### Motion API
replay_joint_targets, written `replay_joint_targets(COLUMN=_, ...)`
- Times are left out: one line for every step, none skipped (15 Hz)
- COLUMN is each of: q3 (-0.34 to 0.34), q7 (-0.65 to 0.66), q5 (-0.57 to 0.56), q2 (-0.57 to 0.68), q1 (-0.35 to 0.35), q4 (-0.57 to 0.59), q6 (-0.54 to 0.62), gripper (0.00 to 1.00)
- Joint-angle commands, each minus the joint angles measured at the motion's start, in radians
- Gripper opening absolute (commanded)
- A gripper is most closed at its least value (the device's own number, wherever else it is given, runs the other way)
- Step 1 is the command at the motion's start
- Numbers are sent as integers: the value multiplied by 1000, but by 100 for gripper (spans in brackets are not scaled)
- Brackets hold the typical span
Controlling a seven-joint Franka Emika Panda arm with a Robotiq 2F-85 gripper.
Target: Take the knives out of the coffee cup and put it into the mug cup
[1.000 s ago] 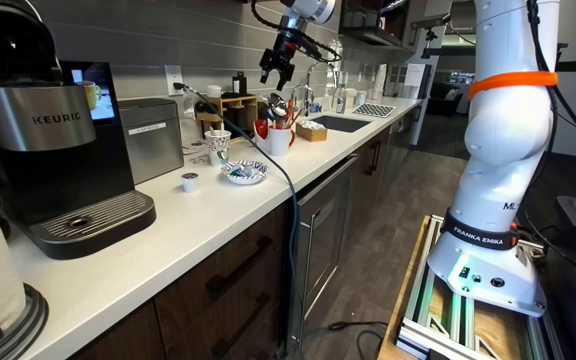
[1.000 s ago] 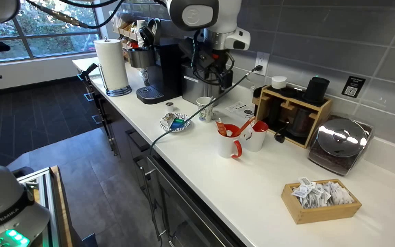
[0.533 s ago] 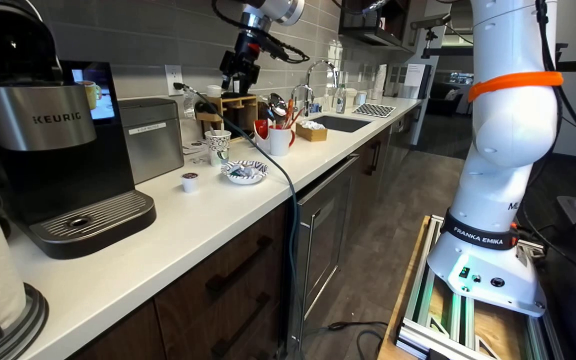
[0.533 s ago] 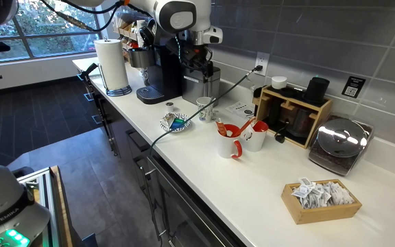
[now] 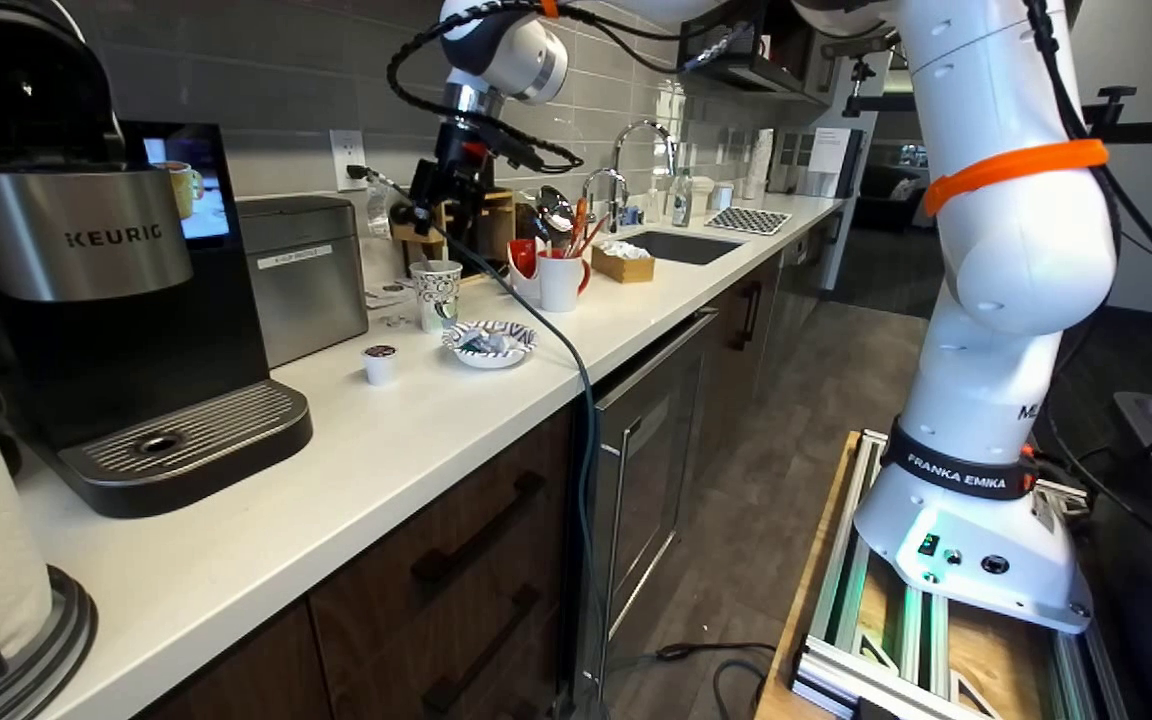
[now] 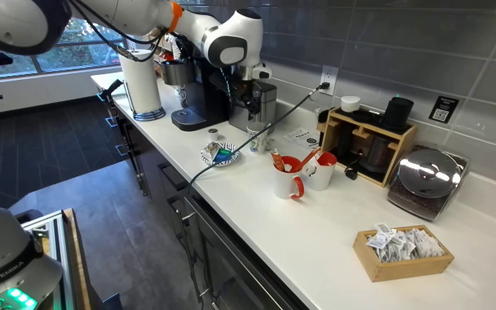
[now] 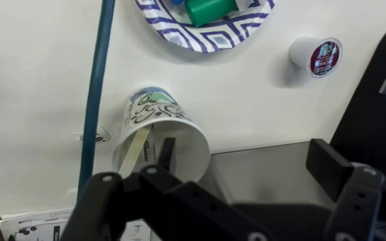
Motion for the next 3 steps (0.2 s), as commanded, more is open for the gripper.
replay_joint_targets(q3=7, q7=3, q5=-4, q2=11, q1=-12, q4=8, q6=-3, gripper=100)
replay_joint_targets(q3=7, q7=3, q5=-4, q2=19, q1=-17, q4=13, q6=-3, gripper=100)
replay_joint_targets(q3=6, q7=3, q5=-4, q2=24, q1=-20, q4=18, q6=-3, gripper=100)
